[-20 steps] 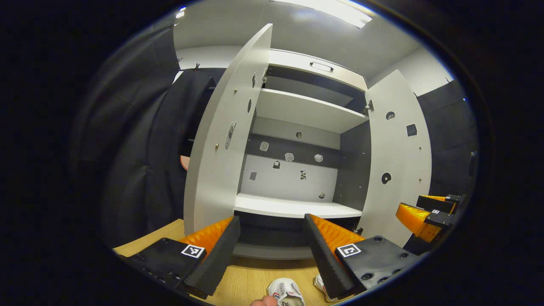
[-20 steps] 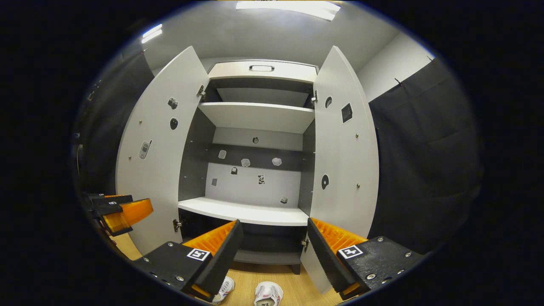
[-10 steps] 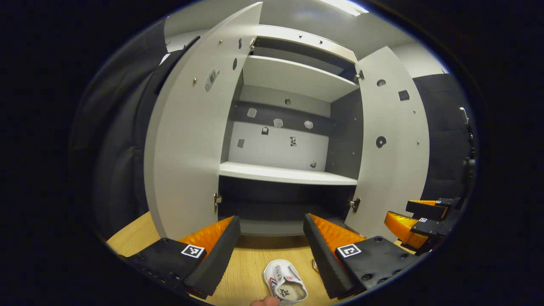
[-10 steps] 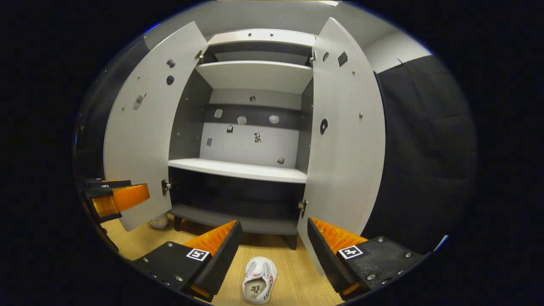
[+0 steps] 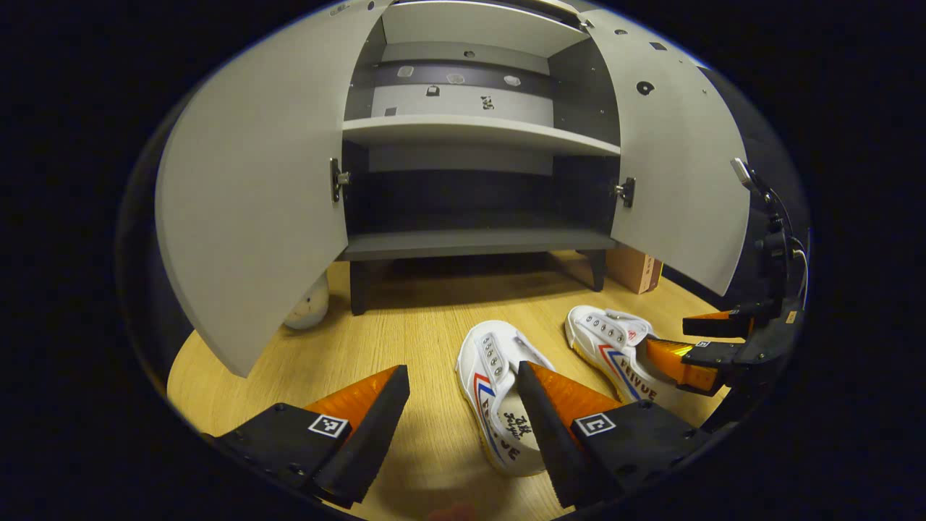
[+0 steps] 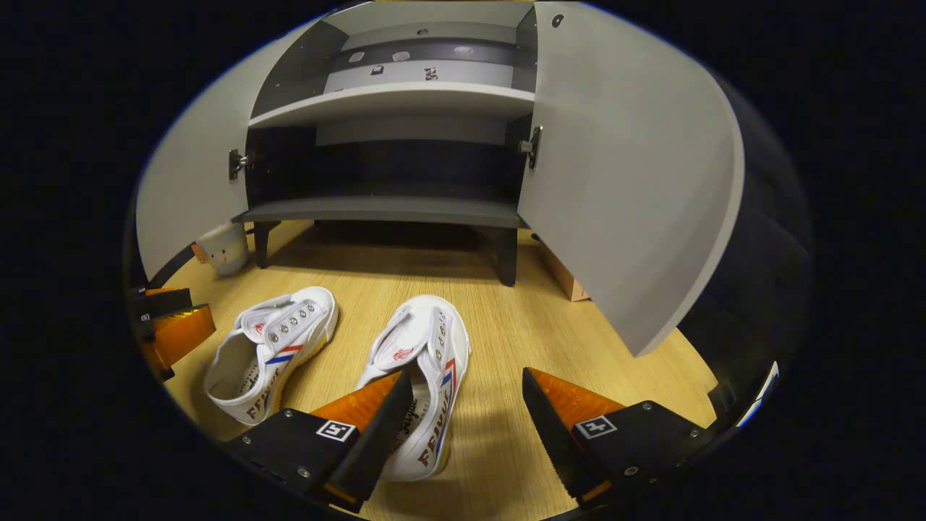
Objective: Grab one shoe with the right hand and put it into the shoe cabinet, grab the other shoe with the left hand and put it into the shoe cabinet; then close the right door with the right hand and the left door with the left hand.
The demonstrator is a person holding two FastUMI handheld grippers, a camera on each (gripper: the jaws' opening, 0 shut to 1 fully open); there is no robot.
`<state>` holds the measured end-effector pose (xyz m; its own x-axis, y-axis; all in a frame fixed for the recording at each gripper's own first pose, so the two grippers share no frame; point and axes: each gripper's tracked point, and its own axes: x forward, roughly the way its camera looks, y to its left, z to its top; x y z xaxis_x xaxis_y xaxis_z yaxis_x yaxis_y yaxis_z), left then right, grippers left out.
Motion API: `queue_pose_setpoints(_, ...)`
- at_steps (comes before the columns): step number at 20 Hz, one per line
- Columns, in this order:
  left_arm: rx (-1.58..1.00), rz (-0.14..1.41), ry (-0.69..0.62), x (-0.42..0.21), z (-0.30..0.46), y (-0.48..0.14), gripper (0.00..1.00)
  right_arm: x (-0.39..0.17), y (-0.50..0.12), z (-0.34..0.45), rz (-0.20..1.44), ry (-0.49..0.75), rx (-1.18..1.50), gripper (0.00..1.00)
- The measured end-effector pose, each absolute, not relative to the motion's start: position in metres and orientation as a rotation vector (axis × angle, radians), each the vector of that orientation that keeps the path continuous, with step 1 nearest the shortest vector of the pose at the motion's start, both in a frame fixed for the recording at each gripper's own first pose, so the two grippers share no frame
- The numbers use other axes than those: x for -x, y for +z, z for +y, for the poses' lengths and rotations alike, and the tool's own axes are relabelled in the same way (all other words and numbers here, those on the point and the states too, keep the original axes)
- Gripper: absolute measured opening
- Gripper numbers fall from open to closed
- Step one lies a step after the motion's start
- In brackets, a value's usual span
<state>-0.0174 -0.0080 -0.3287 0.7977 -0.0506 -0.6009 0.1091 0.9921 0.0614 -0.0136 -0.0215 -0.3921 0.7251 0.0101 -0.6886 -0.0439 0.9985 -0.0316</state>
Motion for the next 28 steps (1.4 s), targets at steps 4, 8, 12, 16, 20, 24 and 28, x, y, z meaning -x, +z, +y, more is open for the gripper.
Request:
queue_pose_setpoints(4, -0.063, 0.739, -0.1, 0.006, -0.014, -0.375, 1.0, -0.016, -0.414, -0.02, 0.774, 0.052, 0.03, 0.87)
queue_pose_setpoints(8, -0.017, 0.782, -0.103, 0.018, -0.009, -0.379, 0.99, -0.02, -0.425, -0.025, 0.786, 0.07, 0.009, 0.82)
queue_pose_setpoints(12, -0.006, 0.789, -0.09, 0.008, -0.008, -0.397, 0.99, -0.027, -0.424, -0.019, 0.758, 0.11, 0.034, 0.74)
queue_pose_setpoints(16, -0.146, 0.715, -0.095, -0.023, -0.012, -0.404, 0.99, -0.035, -0.427, -0.01, 0.752, 0.144, 0.039, 0.63)
queue_pose_setpoints(20, -0.179, 0.699, -0.13, -0.033, -0.022, -0.402, 0.98, -0.035, -0.426, -0.007, 0.736, 0.176, 0.06, 0.48)
queue_pose_setpoints(24, -0.182, 0.675, -0.113, -0.037, -0.026, -0.4, 0.9, -0.036, -0.427, -0.016, 0.739, 0.128, 0.066, 0.35)
queue_pose_setpoints(28, -0.179, 0.662, -0.084, -0.035, -0.023, -0.396, 0.76, -0.036, -0.428, -0.022, 0.735, 0.104, 0.086, 0.13)
